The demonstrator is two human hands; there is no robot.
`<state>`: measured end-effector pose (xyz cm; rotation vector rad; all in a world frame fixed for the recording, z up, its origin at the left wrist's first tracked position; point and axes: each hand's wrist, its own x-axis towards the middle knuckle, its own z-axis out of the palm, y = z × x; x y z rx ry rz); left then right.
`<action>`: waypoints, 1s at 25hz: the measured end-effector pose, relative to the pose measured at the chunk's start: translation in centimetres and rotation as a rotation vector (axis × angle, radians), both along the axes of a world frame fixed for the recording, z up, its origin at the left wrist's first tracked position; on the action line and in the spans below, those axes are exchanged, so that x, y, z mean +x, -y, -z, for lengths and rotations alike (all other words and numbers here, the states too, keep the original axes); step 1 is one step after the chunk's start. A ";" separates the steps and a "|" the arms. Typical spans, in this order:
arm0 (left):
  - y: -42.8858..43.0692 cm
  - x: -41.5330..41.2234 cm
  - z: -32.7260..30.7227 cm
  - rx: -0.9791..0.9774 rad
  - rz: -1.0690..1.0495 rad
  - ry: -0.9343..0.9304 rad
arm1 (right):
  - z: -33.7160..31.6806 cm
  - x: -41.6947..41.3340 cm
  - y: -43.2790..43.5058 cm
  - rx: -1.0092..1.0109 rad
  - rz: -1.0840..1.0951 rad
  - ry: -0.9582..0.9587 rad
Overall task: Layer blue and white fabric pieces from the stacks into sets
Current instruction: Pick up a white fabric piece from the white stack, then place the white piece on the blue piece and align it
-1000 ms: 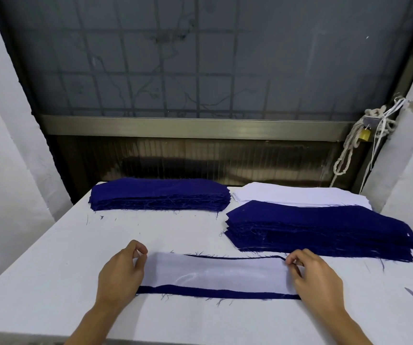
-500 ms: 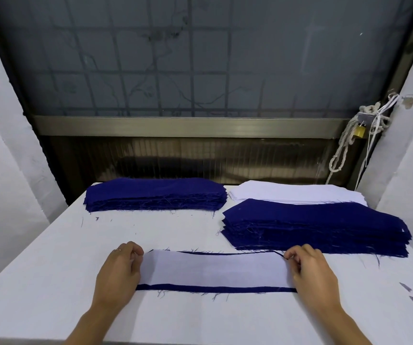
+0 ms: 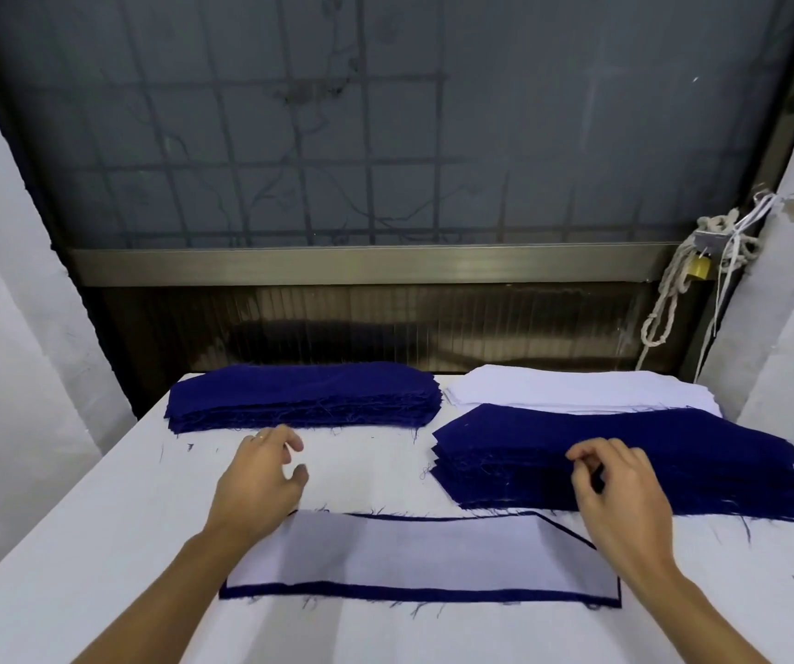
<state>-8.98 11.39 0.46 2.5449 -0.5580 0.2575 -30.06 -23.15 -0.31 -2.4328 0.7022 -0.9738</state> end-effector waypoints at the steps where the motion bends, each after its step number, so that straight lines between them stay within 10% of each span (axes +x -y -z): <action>1: 1.5 0.8 -1.0 -0.037 0.038 0.000 | -1.1 1.0 0.8 0.012 0.002 0.019; 13: 24.7 7.5 -5.1 -0.158 0.290 -0.281 | -4.4 15.9 11.0 0.125 -0.085 -0.490; 20: 32.3 11.0 -1.4 0.096 0.209 -0.290 | -1.3 20.7 13.7 0.178 -0.147 -0.530; 25: 34.1 11.8 0.0 -0.098 0.148 -0.376 | -0.3 21.5 14.2 0.118 -0.162 -0.499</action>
